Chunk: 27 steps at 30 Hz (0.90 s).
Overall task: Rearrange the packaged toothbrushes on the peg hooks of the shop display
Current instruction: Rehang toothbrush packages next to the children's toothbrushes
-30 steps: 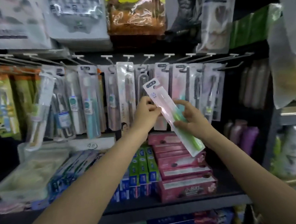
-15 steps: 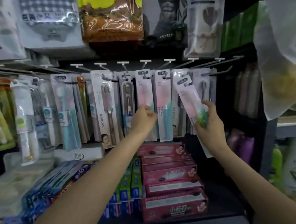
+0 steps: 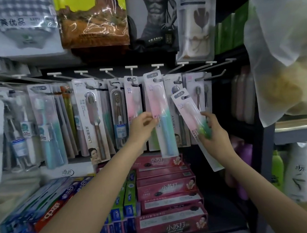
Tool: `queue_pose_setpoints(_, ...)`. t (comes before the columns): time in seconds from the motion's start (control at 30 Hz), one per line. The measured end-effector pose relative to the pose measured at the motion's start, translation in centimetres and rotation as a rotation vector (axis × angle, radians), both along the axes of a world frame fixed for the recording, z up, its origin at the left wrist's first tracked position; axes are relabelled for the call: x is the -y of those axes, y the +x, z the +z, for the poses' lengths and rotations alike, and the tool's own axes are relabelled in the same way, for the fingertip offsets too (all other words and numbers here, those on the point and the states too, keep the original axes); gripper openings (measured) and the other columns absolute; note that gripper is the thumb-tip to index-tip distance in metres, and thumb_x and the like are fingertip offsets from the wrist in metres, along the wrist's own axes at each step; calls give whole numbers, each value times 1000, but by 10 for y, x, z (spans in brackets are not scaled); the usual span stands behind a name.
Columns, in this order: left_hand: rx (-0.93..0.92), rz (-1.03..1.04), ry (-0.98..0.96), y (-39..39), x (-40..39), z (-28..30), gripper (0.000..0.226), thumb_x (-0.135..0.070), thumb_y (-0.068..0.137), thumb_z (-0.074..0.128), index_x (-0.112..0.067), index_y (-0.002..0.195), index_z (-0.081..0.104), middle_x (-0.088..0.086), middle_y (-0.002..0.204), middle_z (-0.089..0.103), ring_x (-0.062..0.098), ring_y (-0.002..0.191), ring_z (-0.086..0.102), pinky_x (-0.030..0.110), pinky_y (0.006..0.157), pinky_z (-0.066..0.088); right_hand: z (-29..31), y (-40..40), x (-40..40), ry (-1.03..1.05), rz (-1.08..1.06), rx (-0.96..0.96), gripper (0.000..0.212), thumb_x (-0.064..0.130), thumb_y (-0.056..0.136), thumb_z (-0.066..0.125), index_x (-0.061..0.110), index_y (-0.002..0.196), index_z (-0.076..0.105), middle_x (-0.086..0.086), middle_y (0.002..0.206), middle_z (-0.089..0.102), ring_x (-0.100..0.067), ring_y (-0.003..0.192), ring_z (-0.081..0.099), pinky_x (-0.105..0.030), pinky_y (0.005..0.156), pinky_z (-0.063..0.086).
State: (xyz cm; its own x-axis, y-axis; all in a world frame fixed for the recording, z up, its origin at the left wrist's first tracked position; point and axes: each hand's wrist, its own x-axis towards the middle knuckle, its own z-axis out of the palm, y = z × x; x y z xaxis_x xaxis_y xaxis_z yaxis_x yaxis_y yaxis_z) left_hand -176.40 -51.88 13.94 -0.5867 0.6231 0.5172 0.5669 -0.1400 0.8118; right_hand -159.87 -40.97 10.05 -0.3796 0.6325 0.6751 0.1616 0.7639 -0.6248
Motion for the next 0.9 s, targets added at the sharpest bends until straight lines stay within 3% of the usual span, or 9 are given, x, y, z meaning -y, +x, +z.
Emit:
queue_pose_setpoints(0.07,-36,-34,2,-7,15,2,19,-14,91,55,-11,109,58,2,106,61,14,98,55,28,91,44,3,-3,1,26,2,36,55,-4,85,55,16,134,39,0,93,54,-15,72,51,-14,53,37)
queue_pose_setpoints(0.13,-115,-25,-11,-15,29,7,12,-14,90,55,-16,101,59,-4,100,61,12,97,55,28,90,44,8,-9,3,75,15,93,56,-2,85,56,17,134,40,-9,109,58,-22,87,54,-17,64,34)
queue_pose_setpoints(0.2,-205,47,-26,-23,40,15,14,-12,90,56,-14,103,60,-5,100,60,11,95,54,25,87,43,16,-18,9,142,41,149,58,-2,84,58,18,135,41,-8,121,58,-25,104,56,-16,77,36)
queue_pose_setpoints(0.3,-316,166,-25,-31,52,27,20,-8,89,56,-8,109,61,-1,98,59,10,90,52,17,78,39,34,-34,18,184,49,158,62,-3,83,57,19,138,40,-9,127,56,-27,110,56,-30,88,43)
queue_pose_setpoints(0.43,-408,256,-32,-31,60,36,20,-9,89,56,-7,108,62,-2,93,58,8,83,51,12,70,38,45,-51,24,122,10,115,62,-6,83,53,22,137,41,-12,120,58,-26,99,56,-29,79,47)
queue_pose_setpoints(0.63,-462,304,-47,-29,59,34,24,-11,90,56,-6,113,61,4,99,63,10,84,52,19,76,40,38,-66,32,-37,47,78,62,-9,86,49,17,140,36,-11,131,51,-25,113,51,-18,80,36)
queue_pose_setpoints(0.77,-477,295,-49,-30,59,34,23,-11,90,56,-6,112,61,0,95,61,9,83,52,18,75,40,43,-66,38,88,-76,94,67,-11,83,48,21,141,35,-14,125,51,-30,101,56,-35,81,49)
queue_pose_setpoints(0.9,-496,295,-73,-34,59,38,21,-12,91,55,-8,110,62,-3,93,60,7,82,52,18,75,40,47,-52,38,237,-286,212,70,-8,83,49,23,143,31,-13,114,52,-34,96,56,-44,81,46)
